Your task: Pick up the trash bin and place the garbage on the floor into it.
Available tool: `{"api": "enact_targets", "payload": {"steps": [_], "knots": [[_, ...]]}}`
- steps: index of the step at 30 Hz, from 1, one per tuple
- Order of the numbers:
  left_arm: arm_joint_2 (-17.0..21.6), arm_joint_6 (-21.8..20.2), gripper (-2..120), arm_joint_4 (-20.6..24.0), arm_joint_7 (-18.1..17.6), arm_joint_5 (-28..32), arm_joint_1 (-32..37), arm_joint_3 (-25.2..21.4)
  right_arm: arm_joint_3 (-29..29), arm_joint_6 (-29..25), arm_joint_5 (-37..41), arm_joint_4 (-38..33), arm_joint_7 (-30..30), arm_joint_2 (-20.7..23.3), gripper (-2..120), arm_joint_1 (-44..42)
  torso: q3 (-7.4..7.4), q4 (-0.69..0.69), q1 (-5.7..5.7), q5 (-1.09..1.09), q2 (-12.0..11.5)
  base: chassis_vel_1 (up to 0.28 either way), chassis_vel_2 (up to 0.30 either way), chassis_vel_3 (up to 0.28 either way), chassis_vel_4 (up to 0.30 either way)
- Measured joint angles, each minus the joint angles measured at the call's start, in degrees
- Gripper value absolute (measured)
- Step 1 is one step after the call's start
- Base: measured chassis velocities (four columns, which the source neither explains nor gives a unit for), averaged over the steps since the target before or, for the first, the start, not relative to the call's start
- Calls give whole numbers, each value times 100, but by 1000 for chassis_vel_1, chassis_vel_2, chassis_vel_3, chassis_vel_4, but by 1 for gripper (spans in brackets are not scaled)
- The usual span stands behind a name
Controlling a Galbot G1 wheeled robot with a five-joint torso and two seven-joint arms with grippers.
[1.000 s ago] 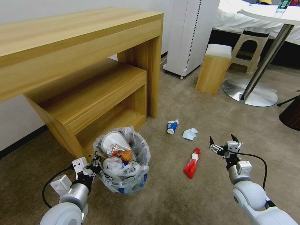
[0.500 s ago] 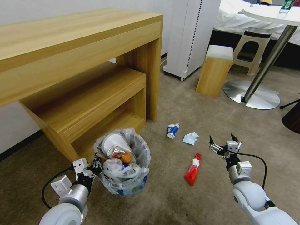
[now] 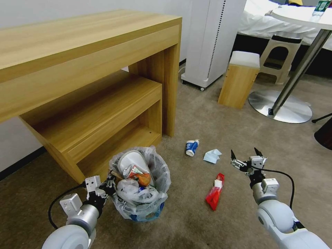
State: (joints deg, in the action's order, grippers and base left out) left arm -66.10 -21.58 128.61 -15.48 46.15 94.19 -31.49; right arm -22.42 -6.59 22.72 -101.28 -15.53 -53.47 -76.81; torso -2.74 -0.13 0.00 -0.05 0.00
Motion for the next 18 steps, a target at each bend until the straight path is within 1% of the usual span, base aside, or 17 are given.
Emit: {"api": "enact_targets", "payload": {"steps": [13,18], "knots": [[21,5,1,-13,-51,32,6,26,38,25,83,-91,33,-16,100,20,0,0,0,0,-1,0,0,0,0],[12,5,1,-22,-53,33,19,27,32,-49,171,-149,76,-11,100,-21,0,0,0,0,-1,0,0,0,0]]}}
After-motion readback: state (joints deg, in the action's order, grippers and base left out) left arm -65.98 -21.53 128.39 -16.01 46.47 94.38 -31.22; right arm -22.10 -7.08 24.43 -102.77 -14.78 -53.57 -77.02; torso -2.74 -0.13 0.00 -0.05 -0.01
